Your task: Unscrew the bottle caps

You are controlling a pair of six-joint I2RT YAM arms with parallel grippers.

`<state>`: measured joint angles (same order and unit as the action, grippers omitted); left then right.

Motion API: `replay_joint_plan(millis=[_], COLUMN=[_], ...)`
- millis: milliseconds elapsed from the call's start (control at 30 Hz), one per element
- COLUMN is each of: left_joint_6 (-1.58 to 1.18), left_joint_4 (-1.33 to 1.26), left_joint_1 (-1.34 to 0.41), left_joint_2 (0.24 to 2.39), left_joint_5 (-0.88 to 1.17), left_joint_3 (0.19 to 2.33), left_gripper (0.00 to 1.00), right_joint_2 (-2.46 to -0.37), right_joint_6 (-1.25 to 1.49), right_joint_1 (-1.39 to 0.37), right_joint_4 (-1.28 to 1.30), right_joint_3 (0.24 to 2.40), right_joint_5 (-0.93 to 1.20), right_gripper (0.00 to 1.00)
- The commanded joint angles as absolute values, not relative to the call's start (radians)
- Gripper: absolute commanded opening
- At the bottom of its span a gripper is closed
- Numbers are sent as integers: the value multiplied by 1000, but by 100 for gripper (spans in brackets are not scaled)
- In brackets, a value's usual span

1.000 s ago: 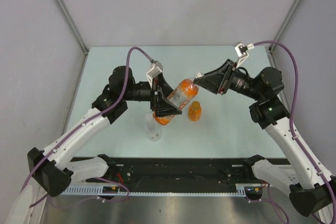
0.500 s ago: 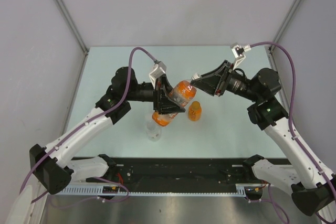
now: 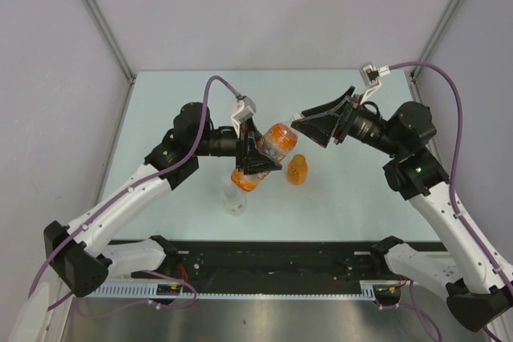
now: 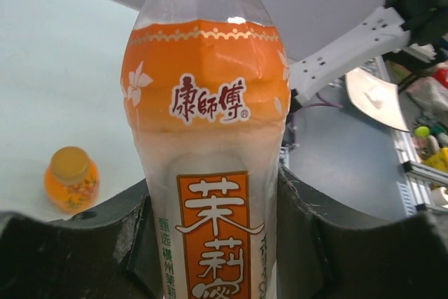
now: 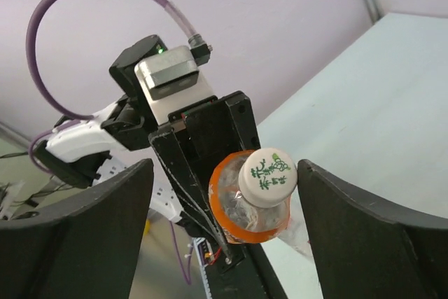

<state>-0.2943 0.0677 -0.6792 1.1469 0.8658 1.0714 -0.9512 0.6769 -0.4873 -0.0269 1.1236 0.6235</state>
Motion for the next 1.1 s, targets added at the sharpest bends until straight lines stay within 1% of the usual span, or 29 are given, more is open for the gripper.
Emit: replay_joint_plan(millis=[0, 33, 67, 133, 167, 200, 333, 433, 467, 600, 633, 800, 900, 1000, 1033, 1067], left_joint_6=[-157, -144, -131, -95, -81, -57, -22, -3, 24, 52, 58, 127, 147, 149, 146, 146], left_joint_4=[181, 190, 207, 212, 210, 209, 115, 60, 40, 14, 5, -72, -83, -94, -95, -95], left_joint_1=[-689, -692, -698, -722, -733, -758, -795, -819, -830, -864, -874, -960, -994, -1014, -1019, -1025], left_joint_2=[1115, 1114, 1112, 1104, 1097, 1094, 1062, 1048, 1048, 1055, 1057, 1068, 1078, 1078, 1078, 1080], left_joint_5=[694, 660, 587, 507, 464, 393, 324, 266, 250, 160, 99, -43, -101, -141, -150, -159], left_joint_3=[1150, 1157, 1161, 1164, 1164, 1166, 1103, 1049, 1043, 1022, 1013, 994, 1002, 1000, 1000, 999], left_gripper=[33, 30, 20, 11, 0, 0, 0, 0, 0, 0, 0, 0, 0, 0, 0, 0], right_joint_2=[-917, -914, -911, -907, -904, -897, -873, -862, -861, -864, -874, -916, -939, -951, -954, -957], right_joint_6=[608, 604, 600, 594, 591, 589, 584, 586, 587, 598, 603, 653, 672, 687, 686, 690], right_joint_1=[-492, -494, -495, -502, -506, -511, -541, -589, -606, -711, -727, -804, -811, -813, -813, -815], right_joint_4=[107, 121, 130, 175, 186, 201, 222, 241, 248, 279, 279, 267, 264, 249, 239, 227], right_joint_3=[1233, 1241, 1253, 1267, 1273, 1275, 1281, 1281, 1281, 1281, 1281, 1281, 1281, 1281, 1281, 1281], right_joint_5=[500, 480, 442, 396, 356, 335, 224, 123, 54, -95, -130, -227, -271, -304, -308, -313], right_gripper=[88, 88, 88, 89, 88, 89, 88, 85, 82, 82, 82, 79, 73, 63, 57, 54])
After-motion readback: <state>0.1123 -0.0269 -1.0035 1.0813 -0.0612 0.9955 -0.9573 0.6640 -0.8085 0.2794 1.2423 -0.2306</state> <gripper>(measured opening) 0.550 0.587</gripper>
